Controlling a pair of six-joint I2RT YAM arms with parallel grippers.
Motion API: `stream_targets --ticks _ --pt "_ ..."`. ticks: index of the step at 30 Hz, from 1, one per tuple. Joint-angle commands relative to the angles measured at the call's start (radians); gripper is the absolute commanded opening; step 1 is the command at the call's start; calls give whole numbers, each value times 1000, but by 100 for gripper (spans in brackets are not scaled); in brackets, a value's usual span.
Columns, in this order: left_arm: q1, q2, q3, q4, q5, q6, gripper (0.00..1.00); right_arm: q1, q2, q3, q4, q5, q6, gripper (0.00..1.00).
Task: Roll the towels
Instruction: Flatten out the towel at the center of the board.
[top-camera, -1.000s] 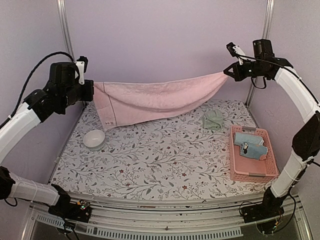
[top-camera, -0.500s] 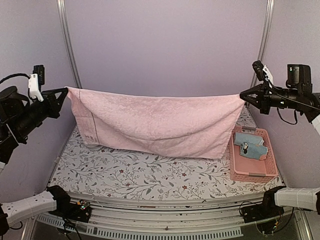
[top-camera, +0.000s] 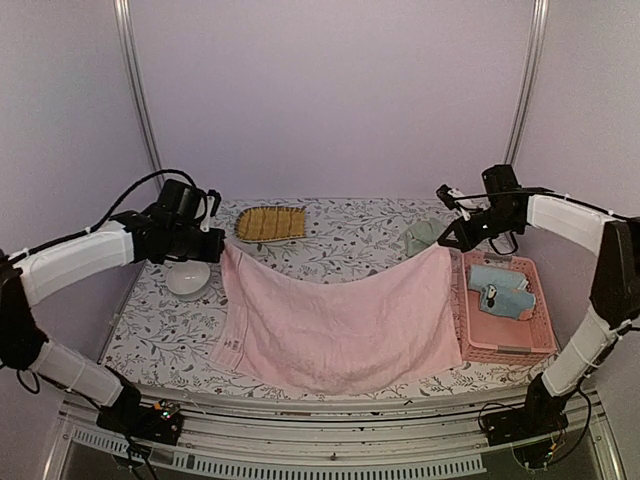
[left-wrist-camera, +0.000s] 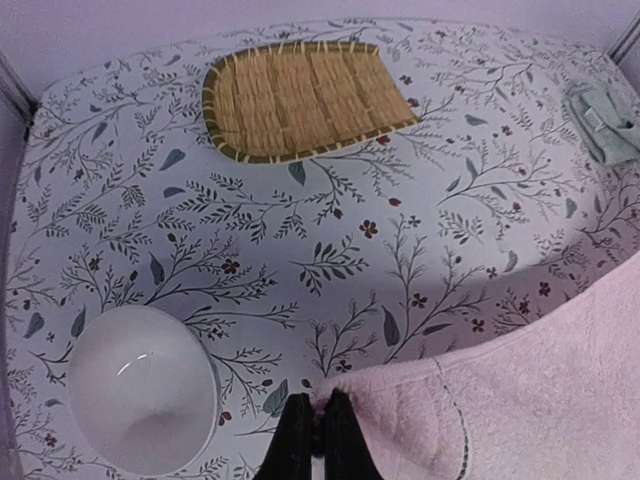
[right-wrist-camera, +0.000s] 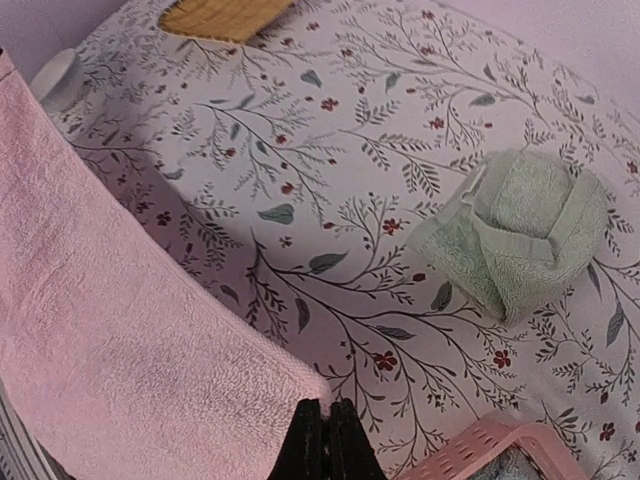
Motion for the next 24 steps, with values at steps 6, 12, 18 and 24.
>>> stream_targets --ticks 6,12,18,24 --pt "147 443 253 80 0 27 19 -1 469 413 94 254 92 22" --pt "133 382 229 75 115 46 45 -1 382 370 66 167 117 44" --pt "97 272 115 13 265 50 46 11 226 204 -22 12 4 45" --pt "73 237 14 -60 387 -12 29 116 172 80 -117 91 -158 37"
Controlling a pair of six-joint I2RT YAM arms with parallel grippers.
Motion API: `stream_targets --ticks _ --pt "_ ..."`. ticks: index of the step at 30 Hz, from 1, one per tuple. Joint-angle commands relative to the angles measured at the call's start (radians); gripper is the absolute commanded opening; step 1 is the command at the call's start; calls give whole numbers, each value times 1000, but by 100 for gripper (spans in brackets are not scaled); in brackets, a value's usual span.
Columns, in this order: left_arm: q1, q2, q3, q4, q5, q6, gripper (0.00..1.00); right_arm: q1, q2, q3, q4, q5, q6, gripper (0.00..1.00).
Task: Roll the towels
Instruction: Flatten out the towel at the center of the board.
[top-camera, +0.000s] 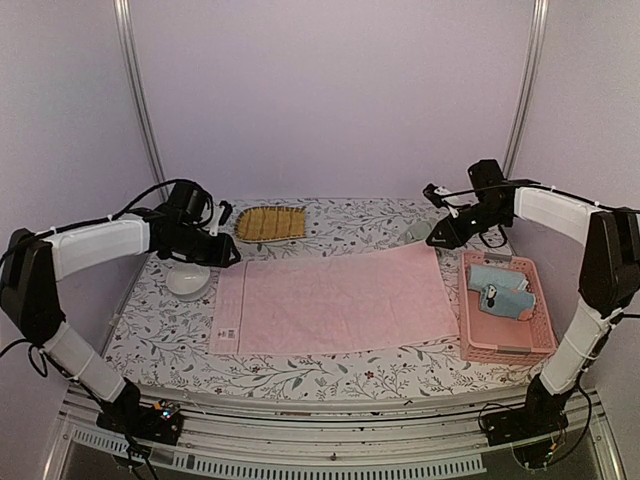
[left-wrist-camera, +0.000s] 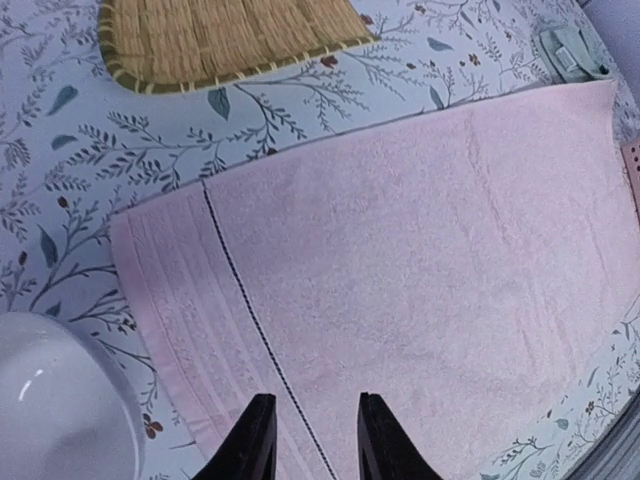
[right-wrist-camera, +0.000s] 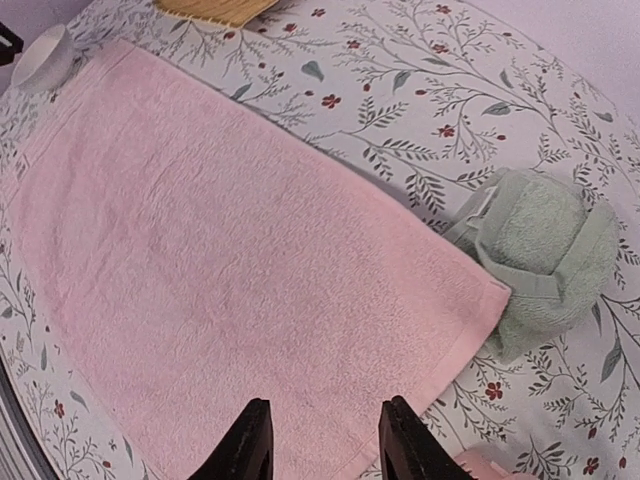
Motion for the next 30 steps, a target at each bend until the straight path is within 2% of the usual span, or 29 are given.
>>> stream_targets --ticks 1,4,8,15,21,30 --pt "-25 -7 -86 -66 125 -52 23 94 -16 -88 -88 48 -134 35" --pt "-39 30 -126 -54 161 -70 8 130 18 -99 -106 59 -145 32" --pt "-58 82 -154 -63 149 -89 0 181 55 -118 -116 100 -166 31" --pt "-74 82 -202 -134 137 -189 3 215 86 -156 -107 153 -172 31" --pt "-91 64 -274 -193 83 -243 5 221 74 -202 -132 134 -166 32" --pt "-94 12 -407 -242 72 -346 7 237 54 -307 -136 250 -178 32"
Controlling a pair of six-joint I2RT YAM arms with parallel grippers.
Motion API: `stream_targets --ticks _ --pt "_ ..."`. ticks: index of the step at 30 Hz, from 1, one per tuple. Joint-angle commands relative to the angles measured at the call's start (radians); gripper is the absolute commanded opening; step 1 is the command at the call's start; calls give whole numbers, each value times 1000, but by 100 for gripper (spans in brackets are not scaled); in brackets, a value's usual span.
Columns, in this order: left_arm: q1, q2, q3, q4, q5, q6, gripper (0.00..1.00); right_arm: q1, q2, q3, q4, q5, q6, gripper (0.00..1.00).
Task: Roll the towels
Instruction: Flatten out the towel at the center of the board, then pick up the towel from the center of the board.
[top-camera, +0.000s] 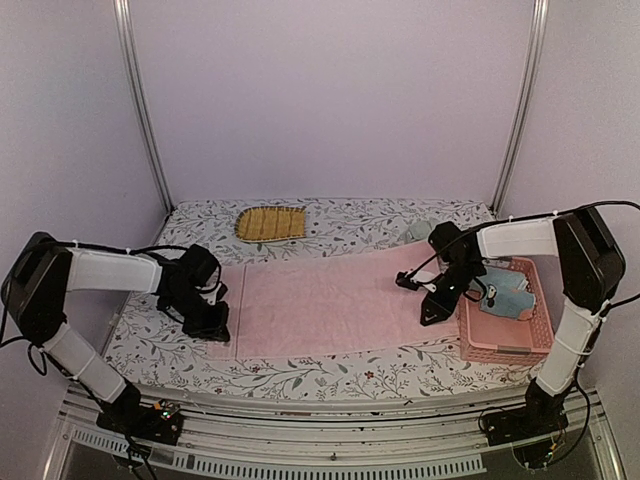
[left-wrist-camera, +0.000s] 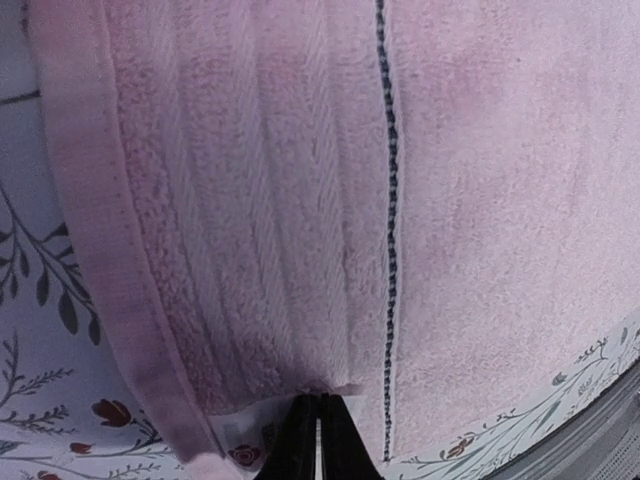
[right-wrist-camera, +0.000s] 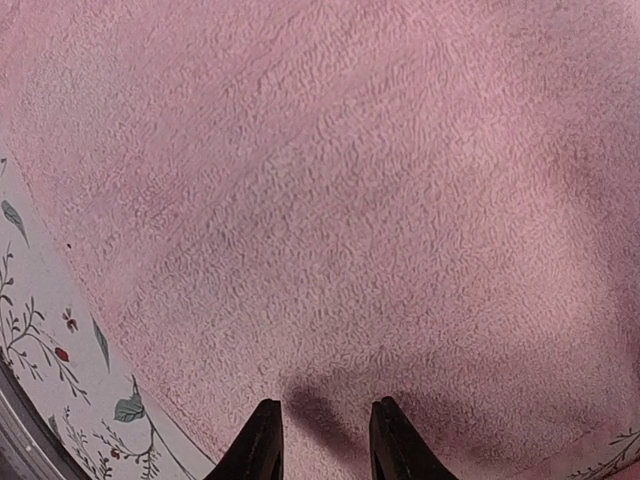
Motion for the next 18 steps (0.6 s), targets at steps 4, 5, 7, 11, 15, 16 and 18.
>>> stream_targets --ticks 4,5,7,11,15,16,18 --pt "-16 -43 -82 -142 -56 -78 7 42 -24 -52 -33 80 -20 31" --pt "-17 -52 -82 -157 -69 -88 7 55 -26 -60 -39 84 -22 31" --pt "-17 -66 -80 -192 -99 -103 7 82 -32 -76 -50 91 -27 31" --pt "-29 -96 -87 -224 -112 -137 7 130 -48 -103 -83 74 -39 31" --pt "-52 -113 -99 -241 -112 -159 7 153 -65 -107 -115 50 -43 31" --pt "-57 -115 -102 -242 -109 -162 7 154 -68 -106 -120 46 -42 31" --pt "-63 -116 -97 -243 -100 -158 7 154 -69 -99 -129 44 -44 31"
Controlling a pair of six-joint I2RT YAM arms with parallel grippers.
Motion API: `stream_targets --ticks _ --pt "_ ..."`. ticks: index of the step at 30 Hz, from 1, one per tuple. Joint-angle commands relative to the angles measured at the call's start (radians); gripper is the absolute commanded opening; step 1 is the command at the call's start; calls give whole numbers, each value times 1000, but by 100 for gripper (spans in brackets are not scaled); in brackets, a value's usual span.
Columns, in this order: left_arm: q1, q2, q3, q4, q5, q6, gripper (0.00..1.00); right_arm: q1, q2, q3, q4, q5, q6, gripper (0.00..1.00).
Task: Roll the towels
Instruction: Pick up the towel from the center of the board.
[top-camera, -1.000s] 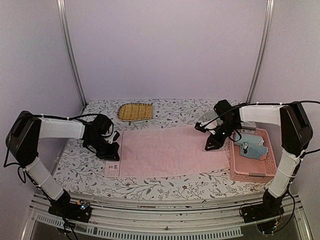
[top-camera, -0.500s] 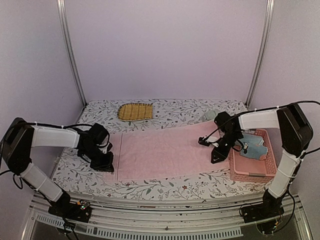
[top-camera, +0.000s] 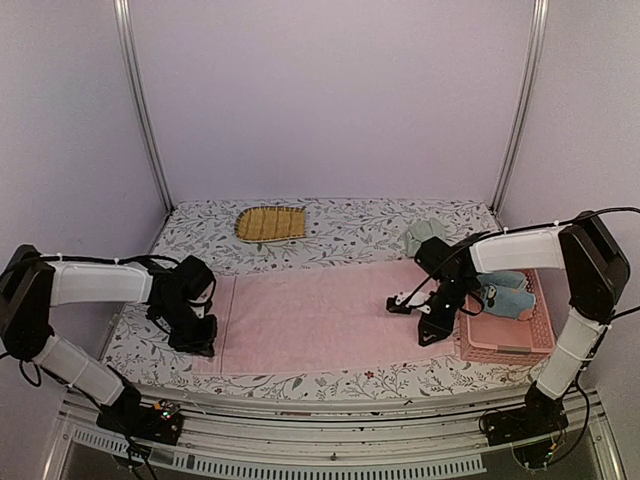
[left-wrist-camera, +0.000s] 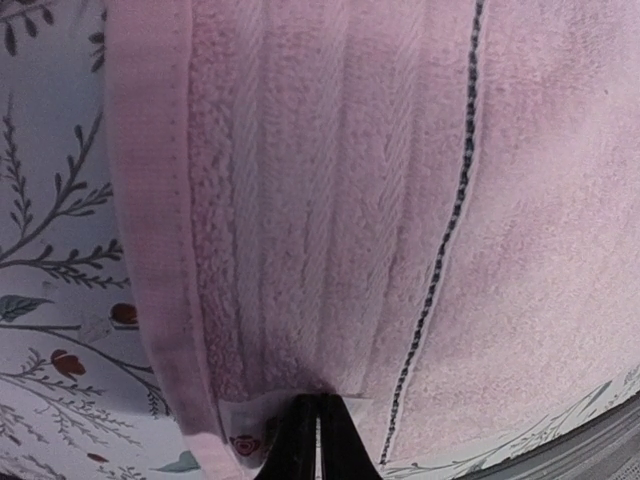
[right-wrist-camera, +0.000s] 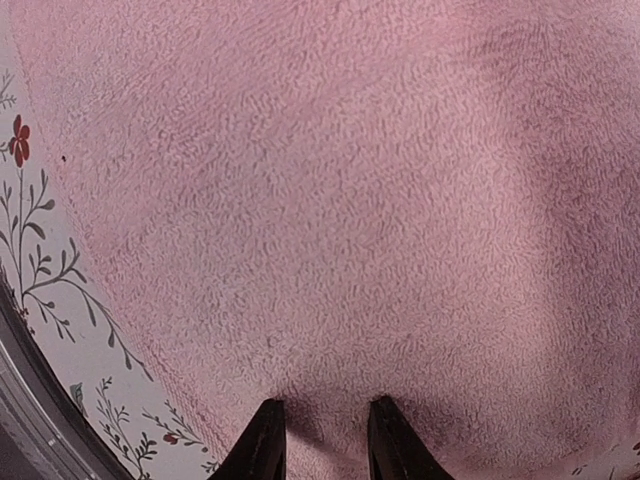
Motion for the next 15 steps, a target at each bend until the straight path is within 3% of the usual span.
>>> stream_targets --ticks 1,6,10,15 --pt "-24 -1 -19 -87 -13 -17 8 8 -11 -6 -79 -14 -11 32" --pt "-27 -39 115 -126 -21 44 20 -8 -49 111 -132 -57 -20 35" --pt "-4 -47 266 -120 -117 110 30 -90 -49 236 -175 -155 -25 37" --pt "42 32 393 -56 -183 205 32 -196 4 342 -98 -119 49 37"
